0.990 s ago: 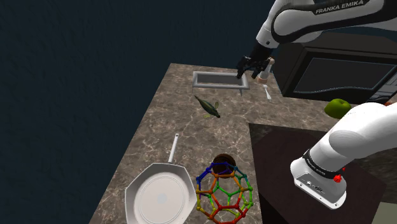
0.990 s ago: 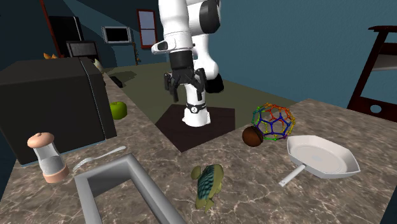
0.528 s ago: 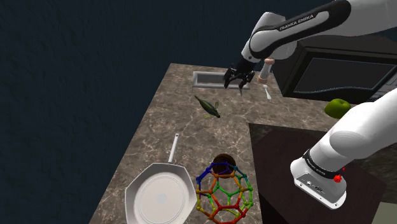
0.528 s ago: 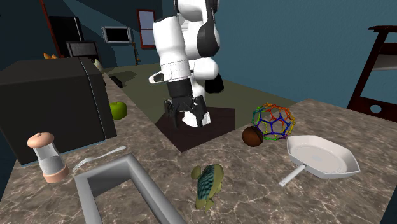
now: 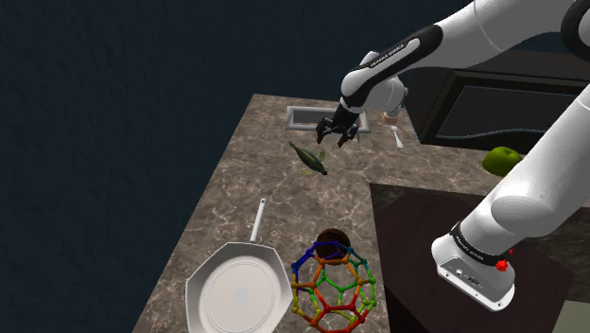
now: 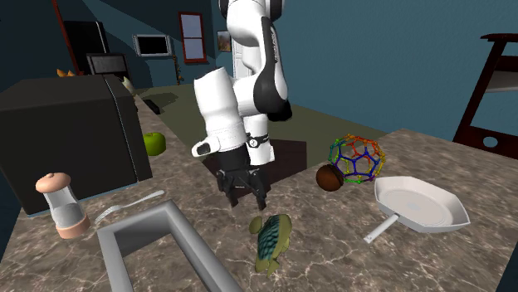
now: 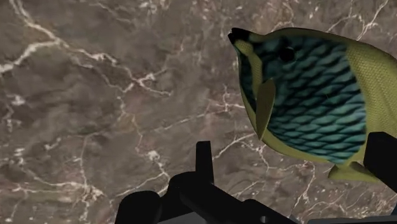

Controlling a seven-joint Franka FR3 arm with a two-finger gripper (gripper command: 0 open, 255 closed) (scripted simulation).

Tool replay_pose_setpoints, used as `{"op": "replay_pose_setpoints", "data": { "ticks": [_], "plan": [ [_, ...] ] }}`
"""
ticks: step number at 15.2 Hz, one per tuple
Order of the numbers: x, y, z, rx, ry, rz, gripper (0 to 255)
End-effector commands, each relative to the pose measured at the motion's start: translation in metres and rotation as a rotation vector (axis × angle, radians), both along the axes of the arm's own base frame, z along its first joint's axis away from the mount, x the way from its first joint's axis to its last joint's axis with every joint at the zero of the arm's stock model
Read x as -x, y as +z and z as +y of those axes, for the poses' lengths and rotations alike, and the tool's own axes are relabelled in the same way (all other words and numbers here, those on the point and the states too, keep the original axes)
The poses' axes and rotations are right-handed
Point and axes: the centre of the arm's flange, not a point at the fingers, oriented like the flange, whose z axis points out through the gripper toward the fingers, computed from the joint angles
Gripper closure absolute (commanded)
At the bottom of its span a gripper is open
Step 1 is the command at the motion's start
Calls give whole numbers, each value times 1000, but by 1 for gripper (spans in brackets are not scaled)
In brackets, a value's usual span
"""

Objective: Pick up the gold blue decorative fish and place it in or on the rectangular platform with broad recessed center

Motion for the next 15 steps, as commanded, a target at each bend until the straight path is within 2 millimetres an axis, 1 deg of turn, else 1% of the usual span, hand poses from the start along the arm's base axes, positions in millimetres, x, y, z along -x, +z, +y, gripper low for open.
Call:
{"op": "replay_pose_setpoints", "data": {
  "ticks": [1, 7, 8, 15],
  "plan": [
    [-7, -14, -2, -10, -14, 2, 0],
    [-12, -44, 7, -10, -14, 2, 0],
    [-14, -52, 9, -10, -14, 2, 0],
    [-14, -52, 9, -10, -14, 2, 0]
  ]
}}
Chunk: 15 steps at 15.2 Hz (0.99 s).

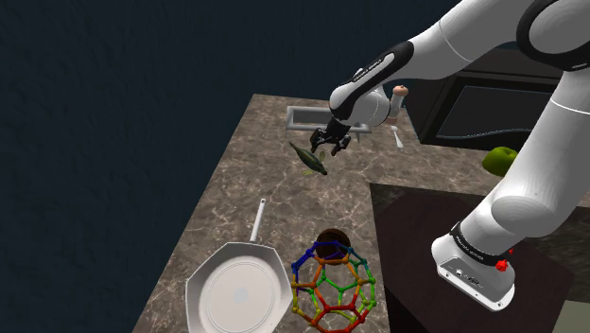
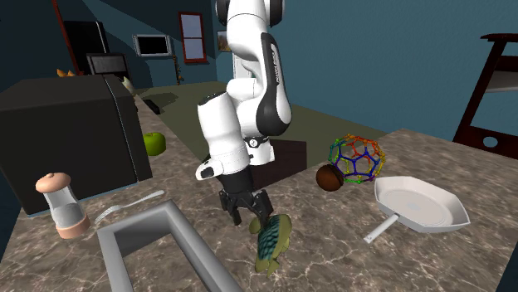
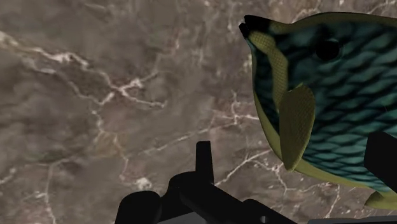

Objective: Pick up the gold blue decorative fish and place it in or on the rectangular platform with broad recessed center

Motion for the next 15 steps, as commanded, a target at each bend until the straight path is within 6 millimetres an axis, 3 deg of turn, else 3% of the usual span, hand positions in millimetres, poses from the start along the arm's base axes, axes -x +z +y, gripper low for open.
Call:
{"op": "replay_pose_setpoints", "data": {
  "ticks": [1, 2, 11, 15],
  "plan": [
    [0, 0, 0, 0, 0, 0, 0],
    [0, 0, 0, 0, 0, 0, 255],
    [0, 0, 0, 0, 0, 0, 255],
    [0, 21, 0, 0, 0, 0, 255]
  ]
}}
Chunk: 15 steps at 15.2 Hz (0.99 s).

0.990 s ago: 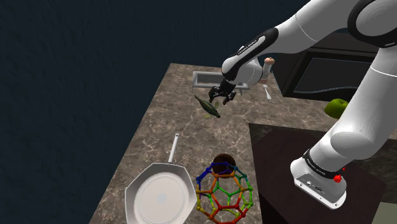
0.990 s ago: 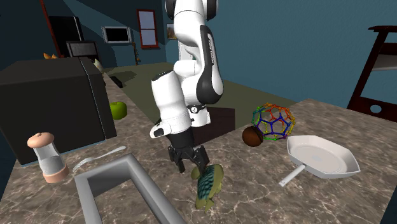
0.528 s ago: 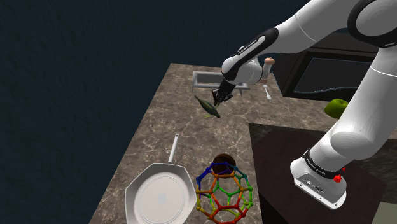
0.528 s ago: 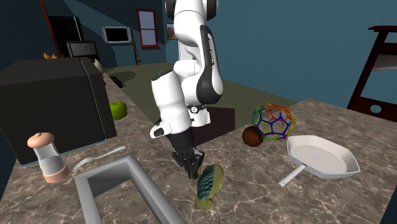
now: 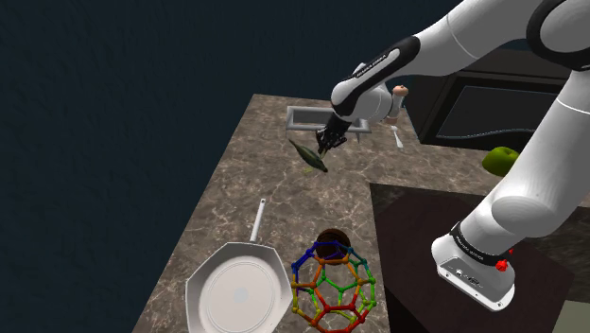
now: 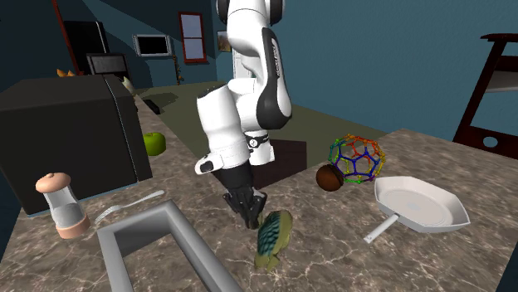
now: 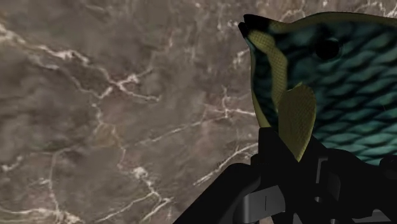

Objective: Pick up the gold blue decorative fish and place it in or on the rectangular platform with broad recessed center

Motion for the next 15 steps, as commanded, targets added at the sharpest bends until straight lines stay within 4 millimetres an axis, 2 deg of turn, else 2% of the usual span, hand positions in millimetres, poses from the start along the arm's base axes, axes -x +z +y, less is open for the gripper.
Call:
{"op": "replay_pose_setpoints", "data": {
  "ticks": [1, 15],
  "plan": [
    [1, 10, -1, 0, 0, 0, 255],
    [1, 84, -1, 0, 0, 0, 255]
  ]
}}
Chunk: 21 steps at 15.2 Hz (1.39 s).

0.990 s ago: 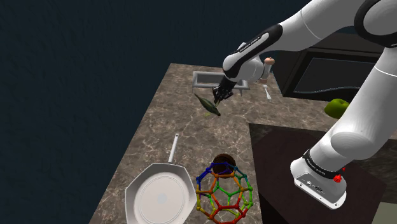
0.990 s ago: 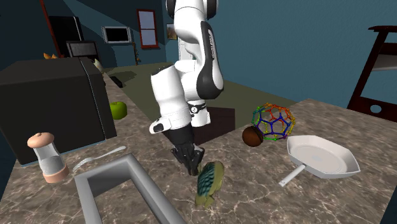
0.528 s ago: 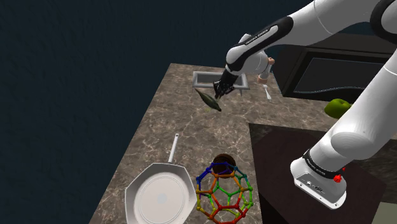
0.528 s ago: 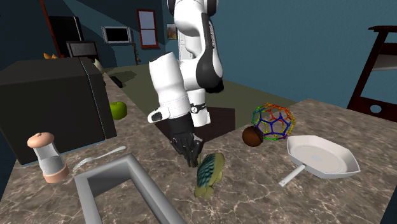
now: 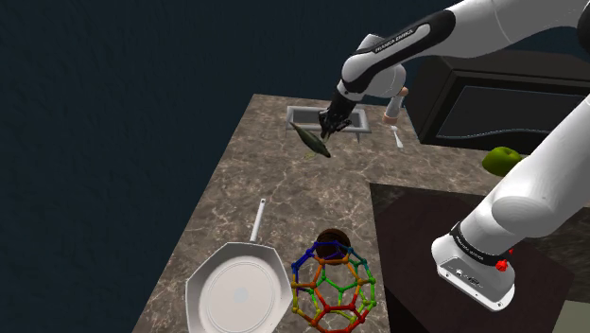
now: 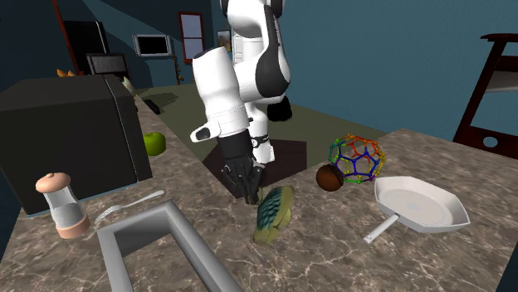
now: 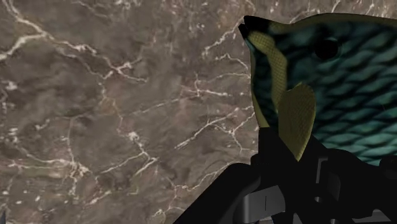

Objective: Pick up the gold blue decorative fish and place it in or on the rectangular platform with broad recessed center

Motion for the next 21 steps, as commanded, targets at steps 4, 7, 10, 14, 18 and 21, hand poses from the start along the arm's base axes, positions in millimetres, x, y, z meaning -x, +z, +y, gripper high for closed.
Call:
{"op": "replay_pose_setpoints", "data": {
  "ticks": [4, 7, 10, 14, 18, 21],
  "plan": [
    [-1, 27, 0, 0, 0, 0, 255],
    [-1, 43, 0, 0, 0, 0, 255],
    [-1, 59, 0, 0, 0, 0, 255],
    [-1, 79, 0, 0, 0, 0, 255],
    [-27, 81, -46, 0, 0, 0, 255],
    [-46, 83, -81, 0, 0, 0, 255]
  ]
}}
